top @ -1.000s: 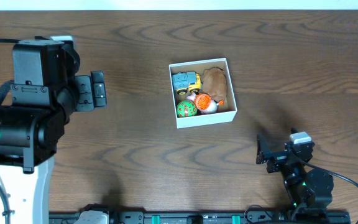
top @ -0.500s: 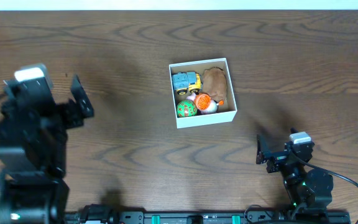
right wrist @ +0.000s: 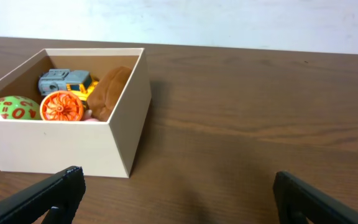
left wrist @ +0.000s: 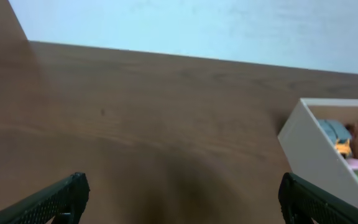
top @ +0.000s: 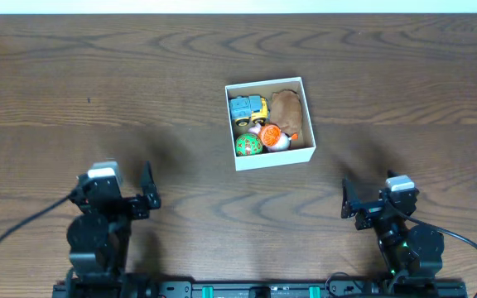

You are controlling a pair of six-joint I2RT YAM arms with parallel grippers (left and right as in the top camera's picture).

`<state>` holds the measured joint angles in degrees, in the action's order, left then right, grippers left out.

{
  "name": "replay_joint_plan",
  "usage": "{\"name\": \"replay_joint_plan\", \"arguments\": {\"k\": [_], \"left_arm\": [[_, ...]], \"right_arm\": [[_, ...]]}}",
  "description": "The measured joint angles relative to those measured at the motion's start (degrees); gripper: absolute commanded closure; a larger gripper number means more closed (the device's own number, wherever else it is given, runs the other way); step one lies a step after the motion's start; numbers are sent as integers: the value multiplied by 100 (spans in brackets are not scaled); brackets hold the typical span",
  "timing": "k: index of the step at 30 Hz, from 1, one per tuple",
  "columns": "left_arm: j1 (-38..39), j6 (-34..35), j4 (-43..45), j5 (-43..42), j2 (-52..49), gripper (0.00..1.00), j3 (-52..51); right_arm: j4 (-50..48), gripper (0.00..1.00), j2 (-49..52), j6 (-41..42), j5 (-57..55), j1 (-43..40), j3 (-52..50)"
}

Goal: Pack container

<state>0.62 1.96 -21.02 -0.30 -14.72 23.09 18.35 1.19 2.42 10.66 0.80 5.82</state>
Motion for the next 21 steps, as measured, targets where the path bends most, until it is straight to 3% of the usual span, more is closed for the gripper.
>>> {"name": "replay_joint_plan", "arguments": {"k": [8, 21], "left_arm": [[0, 125, 28, -122, 973, 2, -890], [188, 125, 42, -129, 1410, 2, -1508]], "right_arm": [[0, 1, -13, 0, 0, 0, 0], [0, 1, -13, 0, 2, 0, 0]]}}
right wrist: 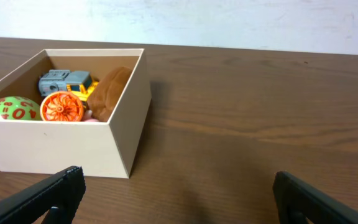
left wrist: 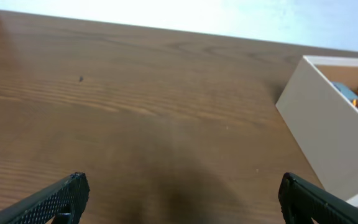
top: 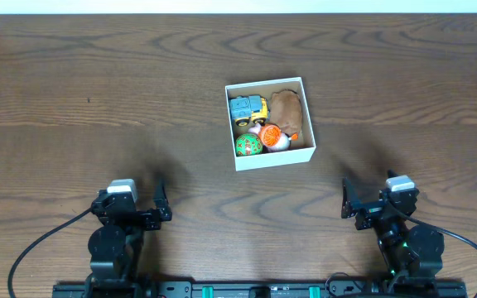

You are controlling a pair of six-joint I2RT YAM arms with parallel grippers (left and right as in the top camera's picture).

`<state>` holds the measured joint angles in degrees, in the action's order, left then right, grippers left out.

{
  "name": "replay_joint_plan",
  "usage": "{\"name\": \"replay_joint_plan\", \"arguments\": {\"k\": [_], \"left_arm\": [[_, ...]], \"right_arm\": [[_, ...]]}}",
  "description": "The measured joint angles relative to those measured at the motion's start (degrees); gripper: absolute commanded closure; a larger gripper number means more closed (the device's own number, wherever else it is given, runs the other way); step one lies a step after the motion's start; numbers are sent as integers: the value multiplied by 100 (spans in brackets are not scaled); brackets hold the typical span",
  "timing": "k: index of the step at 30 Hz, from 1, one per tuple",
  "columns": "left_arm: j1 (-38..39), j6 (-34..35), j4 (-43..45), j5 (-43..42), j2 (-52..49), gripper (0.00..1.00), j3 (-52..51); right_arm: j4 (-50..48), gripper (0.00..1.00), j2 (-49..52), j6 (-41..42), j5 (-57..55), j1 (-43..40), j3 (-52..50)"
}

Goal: Pack container

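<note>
A white open box stands on the table right of the middle. Inside lie a blue and yellow toy truck, a brown plush, a green ball and an orange toy. The right wrist view shows the box at its left, with the same toys inside. In the left wrist view only a corner of the box shows, at the right. My left gripper is open and empty at the front left. My right gripper is open and empty at the front right.
Dark brown wooden table all round the box. A pale wall runs along the table's far edge. Both arm bases sit at the front edge, with cables trailing off to the sides.
My left gripper has moved back toward the front edge and a little to the right, still open. The right arm and the box have not moved.
</note>
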<state>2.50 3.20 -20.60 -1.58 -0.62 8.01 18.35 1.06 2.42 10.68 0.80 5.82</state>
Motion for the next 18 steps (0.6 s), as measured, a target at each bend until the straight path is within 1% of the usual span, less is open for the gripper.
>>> {"name": "replay_joint_plan", "arguments": {"k": [18], "left_arm": [[24, 0, 11, -7, 0, 2, -48]], "right_arm": [[2, 1, 0, 0, -2, 0, 0]]}}
